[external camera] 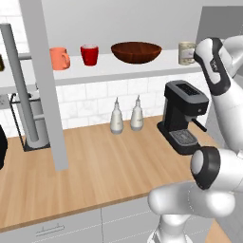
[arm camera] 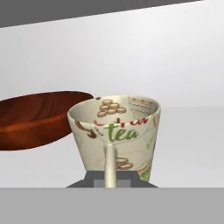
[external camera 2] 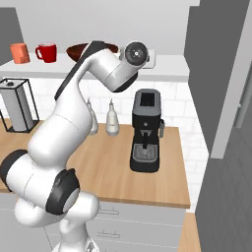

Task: Gather all objects into one cabinet and sort the glasses and bowls to opposite sides.

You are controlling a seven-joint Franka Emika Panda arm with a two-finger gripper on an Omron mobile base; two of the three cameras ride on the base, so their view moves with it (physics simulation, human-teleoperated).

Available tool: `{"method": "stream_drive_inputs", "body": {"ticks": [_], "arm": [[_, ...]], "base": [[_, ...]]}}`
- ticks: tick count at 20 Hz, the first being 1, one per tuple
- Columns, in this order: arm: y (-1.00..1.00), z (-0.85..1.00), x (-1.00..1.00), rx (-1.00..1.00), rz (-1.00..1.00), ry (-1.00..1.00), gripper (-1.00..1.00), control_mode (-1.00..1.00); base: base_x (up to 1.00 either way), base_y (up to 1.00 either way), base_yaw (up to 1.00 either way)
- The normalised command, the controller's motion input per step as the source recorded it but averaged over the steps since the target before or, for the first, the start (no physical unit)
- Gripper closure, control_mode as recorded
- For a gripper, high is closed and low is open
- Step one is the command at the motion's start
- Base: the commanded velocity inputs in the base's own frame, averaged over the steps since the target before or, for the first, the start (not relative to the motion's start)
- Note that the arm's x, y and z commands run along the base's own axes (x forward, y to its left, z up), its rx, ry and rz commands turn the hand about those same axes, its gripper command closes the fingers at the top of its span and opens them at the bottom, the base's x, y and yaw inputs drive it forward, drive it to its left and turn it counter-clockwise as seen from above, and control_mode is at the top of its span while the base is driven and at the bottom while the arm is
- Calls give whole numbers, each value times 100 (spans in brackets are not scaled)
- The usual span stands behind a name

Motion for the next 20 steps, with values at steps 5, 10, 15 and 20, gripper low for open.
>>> {"method": "stream_drive_inputs", "body": {"ticks": [5, 10, 15, 20], "arm": [[0, 5, -21, 0, 0, 0, 100, -100], [0, 3, -21, 0, 0, 0, 100, -100], [28, 4, -46, 0, 4, -1, 100, -100], [84, 0, -24, -2, 6, -2, 100, -100]], "base": [[0, 0, 0], [0, 0, 0], [0, 0, 0], [0, 0, 0]]}}
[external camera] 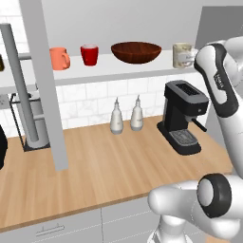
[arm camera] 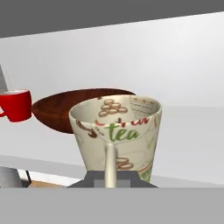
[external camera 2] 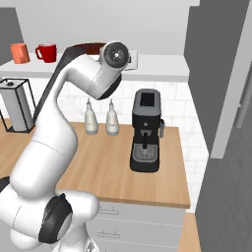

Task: Gather all objects into one cabinet and sort the glasses and bowls to opposite sides.

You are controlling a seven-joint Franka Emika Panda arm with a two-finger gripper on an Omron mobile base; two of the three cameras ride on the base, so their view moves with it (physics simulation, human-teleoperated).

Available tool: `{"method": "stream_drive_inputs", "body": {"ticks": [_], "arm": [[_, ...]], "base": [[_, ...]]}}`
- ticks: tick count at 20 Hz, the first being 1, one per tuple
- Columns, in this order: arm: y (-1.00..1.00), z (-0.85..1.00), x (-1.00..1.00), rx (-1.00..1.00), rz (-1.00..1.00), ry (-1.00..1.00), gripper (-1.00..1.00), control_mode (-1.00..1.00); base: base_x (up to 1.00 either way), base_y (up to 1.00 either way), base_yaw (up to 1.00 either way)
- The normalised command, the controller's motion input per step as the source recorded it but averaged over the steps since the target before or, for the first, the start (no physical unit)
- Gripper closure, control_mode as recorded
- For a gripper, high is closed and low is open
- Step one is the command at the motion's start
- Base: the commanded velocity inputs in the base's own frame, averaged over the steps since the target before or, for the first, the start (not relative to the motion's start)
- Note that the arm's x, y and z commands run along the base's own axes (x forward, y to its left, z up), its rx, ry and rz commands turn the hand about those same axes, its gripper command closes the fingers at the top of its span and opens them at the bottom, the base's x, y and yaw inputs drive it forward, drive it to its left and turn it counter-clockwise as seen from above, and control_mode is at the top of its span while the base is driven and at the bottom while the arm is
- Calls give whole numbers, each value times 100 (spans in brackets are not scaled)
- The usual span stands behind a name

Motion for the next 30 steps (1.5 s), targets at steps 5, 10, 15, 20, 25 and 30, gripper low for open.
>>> {"method": "stream_drive_inputs", "body": {"ticks": [5, 10, 15, 20, 25, 30], "arm": [[91, 0, -36, 0, 15, 0, 100, -100], [73, 0, -19, 0, 23, 0, 100, -100], [88, 0, -21, 0, 21, 0, 100, -100], [93, 0, -18, 0, 14, 0, 100, -100], [92, 0, -1, 0, 11, 0, 100, -100], [72, 0, 8, 0, 5, 0, 100, -100]], "base": [[0, 0, 0], [0, 0, 0], [0, 0, 0], [0, 0, 0], [0, 0, 0], [0, 0, 0]]}}
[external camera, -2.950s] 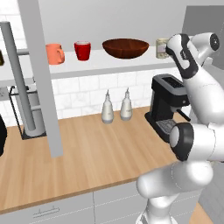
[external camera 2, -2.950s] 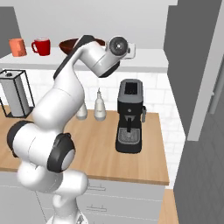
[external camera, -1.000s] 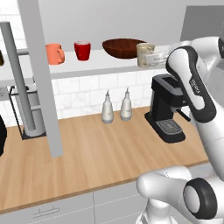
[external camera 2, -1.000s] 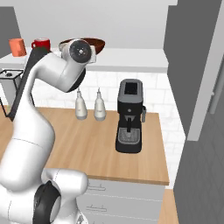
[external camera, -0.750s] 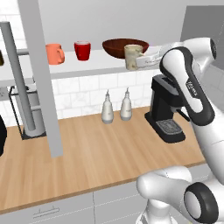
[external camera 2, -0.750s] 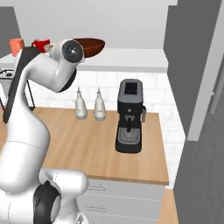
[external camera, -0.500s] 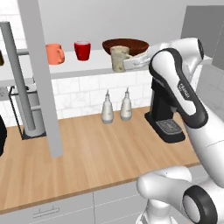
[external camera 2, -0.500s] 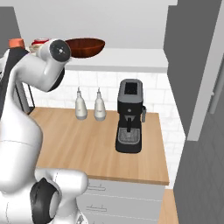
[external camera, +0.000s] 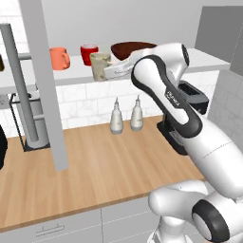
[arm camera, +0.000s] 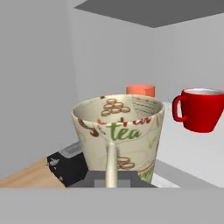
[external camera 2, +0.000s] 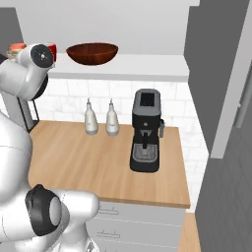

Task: Gather all objects into one cabinet and sort the glasses and bowls to opposite sides.

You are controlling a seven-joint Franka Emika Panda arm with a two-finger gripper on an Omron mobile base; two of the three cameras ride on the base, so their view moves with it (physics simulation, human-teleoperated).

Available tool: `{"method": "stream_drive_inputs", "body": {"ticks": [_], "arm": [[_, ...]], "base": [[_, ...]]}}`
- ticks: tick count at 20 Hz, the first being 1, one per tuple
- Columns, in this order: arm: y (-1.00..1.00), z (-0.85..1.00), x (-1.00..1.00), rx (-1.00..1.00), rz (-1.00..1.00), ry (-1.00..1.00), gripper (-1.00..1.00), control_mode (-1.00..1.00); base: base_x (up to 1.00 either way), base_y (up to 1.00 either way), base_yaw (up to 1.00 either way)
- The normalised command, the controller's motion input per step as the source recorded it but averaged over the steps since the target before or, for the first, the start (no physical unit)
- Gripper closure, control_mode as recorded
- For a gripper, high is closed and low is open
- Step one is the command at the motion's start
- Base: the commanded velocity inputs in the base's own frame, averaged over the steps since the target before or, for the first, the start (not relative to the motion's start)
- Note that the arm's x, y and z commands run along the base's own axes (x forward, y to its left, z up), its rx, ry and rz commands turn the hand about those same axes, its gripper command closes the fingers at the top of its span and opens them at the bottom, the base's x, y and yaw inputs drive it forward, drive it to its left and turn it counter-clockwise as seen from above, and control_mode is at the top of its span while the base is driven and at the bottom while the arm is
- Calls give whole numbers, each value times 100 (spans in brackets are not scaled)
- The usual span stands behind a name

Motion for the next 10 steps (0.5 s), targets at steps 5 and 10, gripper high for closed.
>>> {"method": "stream_drive_inputs", "body": {"ticks": [5, 10], "arm": [[49, 0, 32, 0, 0, 2, 100, -100], [32, 0, 47, 0, -1, 5, 100, -100]], "base": [[0, 0, 0], [0, 0, 0]]}}
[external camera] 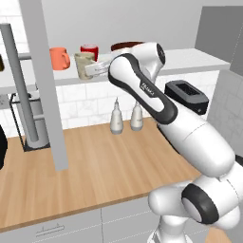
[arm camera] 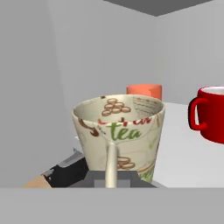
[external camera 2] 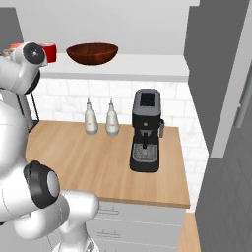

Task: Gather all objects into one cabinet and sort the glasses and bowls to opposite sides.

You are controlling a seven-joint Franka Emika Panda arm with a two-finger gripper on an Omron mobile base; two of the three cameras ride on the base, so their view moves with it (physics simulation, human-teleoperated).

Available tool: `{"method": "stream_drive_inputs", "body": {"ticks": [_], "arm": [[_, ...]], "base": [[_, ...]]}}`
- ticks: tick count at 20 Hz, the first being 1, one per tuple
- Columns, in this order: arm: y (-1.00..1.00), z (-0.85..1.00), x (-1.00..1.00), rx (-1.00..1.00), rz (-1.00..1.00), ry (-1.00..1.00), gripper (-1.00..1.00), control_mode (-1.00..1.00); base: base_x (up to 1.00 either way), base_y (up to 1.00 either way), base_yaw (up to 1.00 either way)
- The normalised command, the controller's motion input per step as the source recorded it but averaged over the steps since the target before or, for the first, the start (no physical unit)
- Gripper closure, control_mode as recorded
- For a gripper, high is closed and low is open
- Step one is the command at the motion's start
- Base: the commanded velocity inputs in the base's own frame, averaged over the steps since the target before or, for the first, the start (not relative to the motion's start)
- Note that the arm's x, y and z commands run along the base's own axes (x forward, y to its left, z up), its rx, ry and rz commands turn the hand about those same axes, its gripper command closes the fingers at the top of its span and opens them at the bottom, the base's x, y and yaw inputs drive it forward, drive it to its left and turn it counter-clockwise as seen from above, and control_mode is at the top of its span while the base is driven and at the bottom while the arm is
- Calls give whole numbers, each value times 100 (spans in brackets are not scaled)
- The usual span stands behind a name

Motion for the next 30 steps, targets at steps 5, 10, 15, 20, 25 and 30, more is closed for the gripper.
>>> {"method": "stream_drive_inputs", "body": {"ticks": [5, 10, 15, 20, 25, 30], "arm": [[10, -5, 35, 0, -1, 10, 100, -100], [1, -12, 37, 0, 0, 4, 100, -100], [17, -4, 24, 0, 0, -7, 100, -100], [14, -3, 7, 0, 0, -11, 100, -100], [0, -21, 8, 0, 0, -2, 100, -100], [1, -27, 14, 0, 0, 0, 100, -100]], "base": [[0, 0, 0], [0, 0, 0], [0, 0, 0], [0, 0, 0], [0, 0, 0], [0, 0, 0]]}}
